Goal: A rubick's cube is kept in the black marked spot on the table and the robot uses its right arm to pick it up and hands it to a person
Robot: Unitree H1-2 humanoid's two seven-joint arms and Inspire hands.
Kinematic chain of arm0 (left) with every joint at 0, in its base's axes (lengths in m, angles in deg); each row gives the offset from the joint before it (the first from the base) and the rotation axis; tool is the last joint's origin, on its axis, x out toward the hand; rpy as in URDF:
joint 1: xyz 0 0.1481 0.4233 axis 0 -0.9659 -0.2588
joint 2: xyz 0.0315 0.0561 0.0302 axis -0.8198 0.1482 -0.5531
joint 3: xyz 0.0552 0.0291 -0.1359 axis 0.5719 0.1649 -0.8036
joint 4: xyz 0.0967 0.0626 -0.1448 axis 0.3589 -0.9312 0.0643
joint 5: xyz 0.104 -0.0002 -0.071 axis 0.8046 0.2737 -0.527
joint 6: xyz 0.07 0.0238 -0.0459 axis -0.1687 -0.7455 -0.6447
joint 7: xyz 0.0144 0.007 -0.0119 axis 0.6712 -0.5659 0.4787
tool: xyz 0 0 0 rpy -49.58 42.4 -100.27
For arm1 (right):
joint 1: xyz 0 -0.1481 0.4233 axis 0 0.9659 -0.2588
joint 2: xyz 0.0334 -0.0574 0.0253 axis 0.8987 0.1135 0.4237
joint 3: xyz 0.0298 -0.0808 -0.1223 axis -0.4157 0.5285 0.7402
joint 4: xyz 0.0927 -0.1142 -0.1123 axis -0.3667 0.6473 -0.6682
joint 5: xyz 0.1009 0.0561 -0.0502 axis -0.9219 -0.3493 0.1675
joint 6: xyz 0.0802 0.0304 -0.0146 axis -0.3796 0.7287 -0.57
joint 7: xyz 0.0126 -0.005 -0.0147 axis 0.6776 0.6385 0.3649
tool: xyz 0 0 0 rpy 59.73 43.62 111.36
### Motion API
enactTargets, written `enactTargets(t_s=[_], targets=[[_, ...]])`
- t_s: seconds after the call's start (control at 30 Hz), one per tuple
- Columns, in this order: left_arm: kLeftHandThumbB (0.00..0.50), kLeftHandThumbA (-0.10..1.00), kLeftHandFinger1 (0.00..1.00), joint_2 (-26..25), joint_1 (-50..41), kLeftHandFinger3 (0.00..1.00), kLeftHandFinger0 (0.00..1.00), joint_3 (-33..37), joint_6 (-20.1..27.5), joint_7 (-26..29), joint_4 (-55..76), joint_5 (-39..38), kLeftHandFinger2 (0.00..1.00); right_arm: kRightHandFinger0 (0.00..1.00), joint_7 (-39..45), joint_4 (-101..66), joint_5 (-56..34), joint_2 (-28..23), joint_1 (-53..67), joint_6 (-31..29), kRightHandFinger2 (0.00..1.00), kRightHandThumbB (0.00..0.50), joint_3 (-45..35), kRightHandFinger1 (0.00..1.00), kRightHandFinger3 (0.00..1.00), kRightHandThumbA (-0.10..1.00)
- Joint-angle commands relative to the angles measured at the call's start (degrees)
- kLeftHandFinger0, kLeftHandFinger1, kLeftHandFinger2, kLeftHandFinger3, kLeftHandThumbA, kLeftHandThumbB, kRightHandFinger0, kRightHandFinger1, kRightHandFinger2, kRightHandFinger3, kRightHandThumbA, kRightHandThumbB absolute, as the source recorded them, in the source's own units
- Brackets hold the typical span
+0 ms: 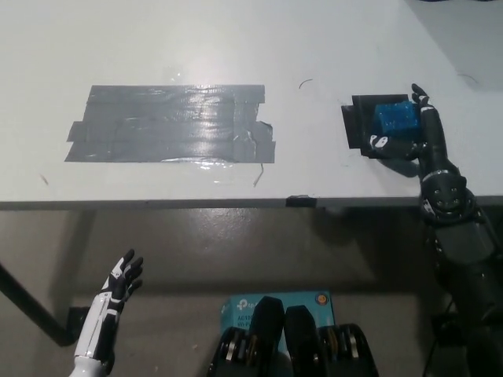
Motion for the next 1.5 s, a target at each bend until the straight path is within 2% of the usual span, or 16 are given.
enactTargets(t_s=[0.0, 0.43, 0.47, 0.5, 0.57, 0.6, 0.63, 0.67, 0.73, 0.77, 0.8, 0.87, 1.2, 1.4, 1.43, 1.47], targets=[[0.171, 0.99, 1.0, -0.45, -0.43, 1.0, 1.0, -0.08, 2.45, -0.23, 1.44, 0.03, 1.0, 1.0, -0.88, 6.04, -3.45, 0.34, -2.5, -4.71, 1.0, 0.462, -0.86, 1.0, 1.0, 0.86], [0.192, 1.0, 1.0, -0.38, 1.45, 1.0, 1.0, 0.02, 1.34, -0.19, 1.11, 0.32, 1.0, 1.0, 0.15, 11.31, -5.94, -0.53, -3.49, -5.79, 1.0, 0.447, -1.34, 1.0, 1.0, 0.89], [0.191, 1.0, 1.0, -0.3, 1.37, 1.0, 1.0, 0.03, 1.54, -0.15, 1.02, 0.33, 1.0, 1.0, -3.3, 11.68, -5.38, -0.24, -3.48, -5.01, 1.0, 0.212, -1.17, 1.0, 1.0, 0.46], [0.191, 1.0, 1.0, -0.19, 1.27, 1.0, 1.0, 0.06, 1.78, -0.09, 0.91, 0.34, 1.0, 0.86, -7.6, 12.03, -4.61, 0.12, -3.43, -3.95, 1.0, 0.297, -1.0, 0.9, 1.0, 0.38], [0.19, 1.0, 1.0, -0.17, 1.25, 1.0, 1.0, 0.06, 1.84, -0.08, 0.88, 0.34, 1.0, 0.58, -8.58, 12.26, -4.55, 0.19, -3.48, -3.82, 0.84, 0.326, -0.85, 0.7, 1.0, 0.36], [0.188, 1.0, 1.0, -0.17, 1.25, 1.0, 1.0, 0.06, 1.84, -0.08, 0.88, 0.34, 1.0, 0.56, -8.69, 12.34, -4.61, 0.19, -3.51, -3.86, 0.82, 0.215, -0.78, 0.68, 1.0, 0.23], [0.18, 0.99, 1.0, -0.23, 1.47, 1.0, 1.0, 0.0, 1.77, -0.25, 0.86, 0.04, 1.0, 0.18, -11.91, 12.79, -3.29, 0.41, -3.3, -4.25, 0.38, 0.169, 0.18, 0.25, 0.62, -0.03], [0.18, 0.99, 1.0, -0.35, 1.8, 1.0, 1.0, -0.06, 1.61, -0.43, 0.85, -0.24, 1.0, 0.02, -16.92, 13.49, -0.96, 0.77, -2.84, -5.09, 0.28, 0.233, 1.92, 0.13, 0.36, -0.1], [0.188, 0.99, 1.0, -0.4, 1.83, 1.0, 1.0, -0.03, 1.47, -0.29, 0.88, 0.14, 1.0, 0.02, -17.65, 13.7, -0.08, 0.77, -2.61, -5.47, 0.52, 0.232, 3.12, 0.2, 0.52, -0.1], [0.196, 0.99, 1.0, -0.4, 1.83, 1.0, 1.0, -0.03, 1.32, -0.23, 0.96, 0.24, 1.0, 0.02, -18.25, 13.75, 0.9, 0.78, -2.42, -5.56, 0.71, 0.231, 4.47, 0.26, 0.7, -0.1], [0.197, 0.99, 1.0, -0.38, 1.81, 1.0, 1.0, -0.05, 1.15, -0.22, 1.07, 0.22, 1.0, 0.01, -18.76, 13.74, 1.55, 0.85, -2.24, -5.78, 0.81, 0.231, 5.61, 0.32, 0.79, -0.1], [0.193, 0.98, 1.0, 0.34, 1.79, 1.0, 1.0, 0.22, 1.0, -0.15, 1.08, 0.01, 1.0, 0.02, -20.31, 13.31, 2.66, 0.4, -1.79, -6.76, 0.89, 0.22, 7.24, 0.39, 0.84, -0.1], [0.186, 0.98, 1.0, 0.54, 0.86, 1.0, 1.0, 0.24, 1.92, -0.16, 0.37, 0.21, 1.0, 0.01, -24.81, 11.77, 2.01, 0.63, -0.58, -11.29, 0.9, 0.179, 9.23, 0.43, 0.9, -0.1], [0.178, 0.98, 1.0, 0.37, 0.93, 1.0, 1.0, 0.39, 2.11, -0.13, 0.04, 0.7, 1.0, 0.0, -27.78, 0.71, 1.53, 0.2, -0.14, -15.19, 0.85, 0.174, 7.15, 0.4, 0.84, -0.1], [0.183, 0.98, 1.0, 0.37, 0.96, 1.0, 1.0, 0.45, 2.05, -0.09, 0.12, 0.9, 1.0, 0.0, -27.79, -1.5, 1.66, 0.07, 0.07, -14.99, 0.89, 0.107, 6.93, 0.42, 0.9, -0.1], [0.186, 0.98, 1.0, 0.36, 0.67, 1.0, 1.0, 0.46, 1.85, -0.08, 0.35, 0.95, 1.0, 0.02, -27.51, -6.75, 2.21, 0.12, 1.05, -12.66, 0.89, 0.144, 6.69, 0.43, 0.89, -0.1]])
